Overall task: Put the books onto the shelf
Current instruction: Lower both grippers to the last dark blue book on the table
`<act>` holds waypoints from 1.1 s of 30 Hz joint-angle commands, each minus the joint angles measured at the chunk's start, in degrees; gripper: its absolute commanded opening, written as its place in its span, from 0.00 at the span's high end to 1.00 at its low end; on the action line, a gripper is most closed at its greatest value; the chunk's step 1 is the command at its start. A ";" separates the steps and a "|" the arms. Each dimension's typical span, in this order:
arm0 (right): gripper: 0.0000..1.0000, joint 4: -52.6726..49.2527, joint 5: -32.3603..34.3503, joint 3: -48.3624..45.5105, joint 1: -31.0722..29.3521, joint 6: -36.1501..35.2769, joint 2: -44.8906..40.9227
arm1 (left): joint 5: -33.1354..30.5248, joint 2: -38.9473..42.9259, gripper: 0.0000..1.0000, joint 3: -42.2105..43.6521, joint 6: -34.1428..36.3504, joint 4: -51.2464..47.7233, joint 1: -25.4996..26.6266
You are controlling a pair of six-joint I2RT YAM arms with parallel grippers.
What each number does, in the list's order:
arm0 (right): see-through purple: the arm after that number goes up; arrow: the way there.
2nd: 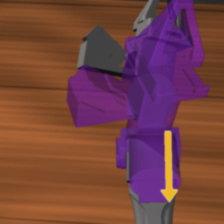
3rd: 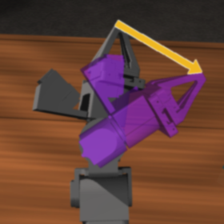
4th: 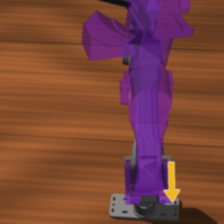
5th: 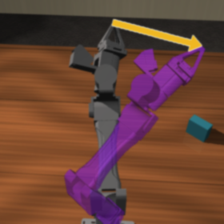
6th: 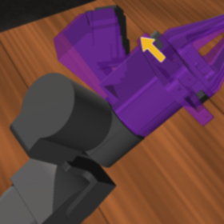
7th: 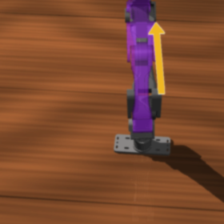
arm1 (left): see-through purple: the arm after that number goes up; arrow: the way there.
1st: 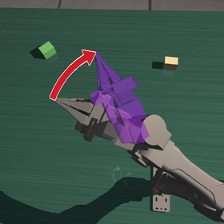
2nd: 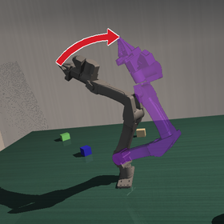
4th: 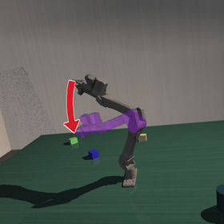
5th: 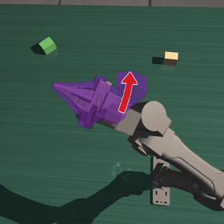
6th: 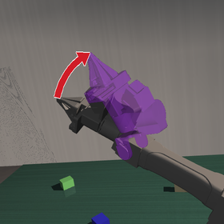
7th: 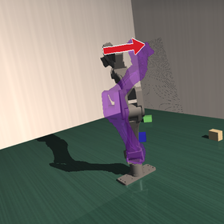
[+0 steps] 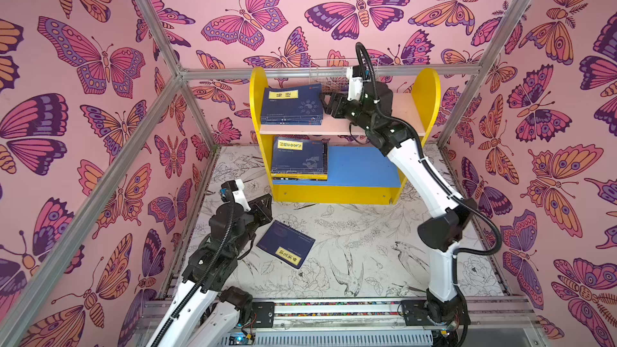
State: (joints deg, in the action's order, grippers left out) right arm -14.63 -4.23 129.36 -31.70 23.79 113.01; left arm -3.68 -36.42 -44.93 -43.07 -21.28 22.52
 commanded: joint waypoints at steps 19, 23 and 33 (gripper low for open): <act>0.26 -2.34 -11.26 -64.04 -25.95 -19.06 -19.16 | -6.04 -8.07 0.52 18.72 -14.31 -9.83 -0.81; 0.25 -7.56 -12.73 -56.38 -25.96 -22.23 -9.06 | -3.97 -11.84 0.51 21.15 -16.56 -10.62 -0.89; 0.24 -7.36 -17.80 -46.41 -22.40 -17.38 5.01 | -3.78 -10.82 0.53 22.35 -13.86 -14.87 -1.91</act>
State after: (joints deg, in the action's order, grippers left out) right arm -20.62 -19.53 80.49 -55.61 5.52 115.44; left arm -8.03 -47.70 -23.40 -58.02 -33.41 21.32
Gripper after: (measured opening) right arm 0.758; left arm 0.476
